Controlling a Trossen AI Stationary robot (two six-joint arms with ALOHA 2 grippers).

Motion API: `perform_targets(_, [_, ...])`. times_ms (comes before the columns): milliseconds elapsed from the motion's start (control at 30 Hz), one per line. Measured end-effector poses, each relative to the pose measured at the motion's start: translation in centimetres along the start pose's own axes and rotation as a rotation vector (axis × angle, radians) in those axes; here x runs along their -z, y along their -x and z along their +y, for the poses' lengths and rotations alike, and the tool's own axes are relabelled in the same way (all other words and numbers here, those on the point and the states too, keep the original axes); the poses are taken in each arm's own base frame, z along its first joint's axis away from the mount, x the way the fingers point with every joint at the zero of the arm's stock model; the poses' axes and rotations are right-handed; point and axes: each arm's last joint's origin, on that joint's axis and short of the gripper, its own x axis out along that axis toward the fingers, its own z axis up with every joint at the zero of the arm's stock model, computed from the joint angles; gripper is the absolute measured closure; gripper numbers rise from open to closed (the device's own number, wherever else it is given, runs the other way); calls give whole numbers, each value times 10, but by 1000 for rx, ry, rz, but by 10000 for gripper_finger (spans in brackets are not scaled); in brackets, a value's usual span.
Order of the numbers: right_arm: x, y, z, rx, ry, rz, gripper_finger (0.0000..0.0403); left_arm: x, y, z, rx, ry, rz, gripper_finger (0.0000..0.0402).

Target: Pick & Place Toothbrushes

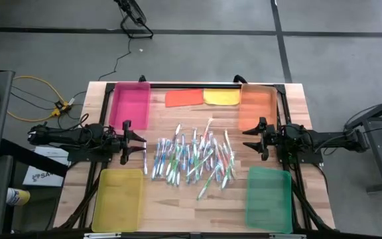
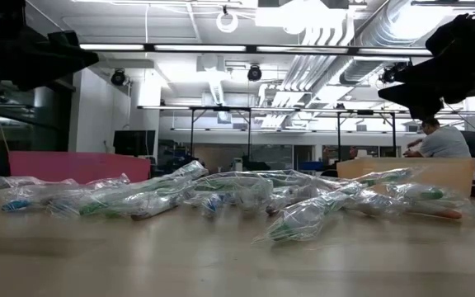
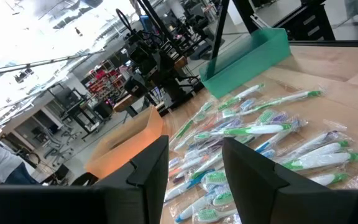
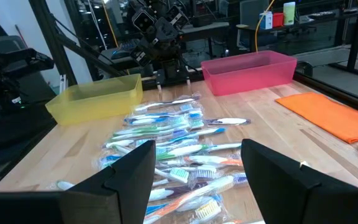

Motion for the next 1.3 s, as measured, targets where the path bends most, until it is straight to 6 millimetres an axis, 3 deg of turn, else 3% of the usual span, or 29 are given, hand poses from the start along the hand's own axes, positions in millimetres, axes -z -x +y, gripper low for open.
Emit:
perform_targets(767, [0, 0, 0, -4, -15, -2, 172, 0, 0, 0, 0, 0, 0, 254])
perform_targets(1200, [-1, 0, 2, -50, -469, 30, 172, 0, 0, 0, -1, 0, 0, 254])
perform_targets(1300, [-13, 2, 3, 0, -568, 58, 172, 0, 0, 0, 0, 0, 0, 254])
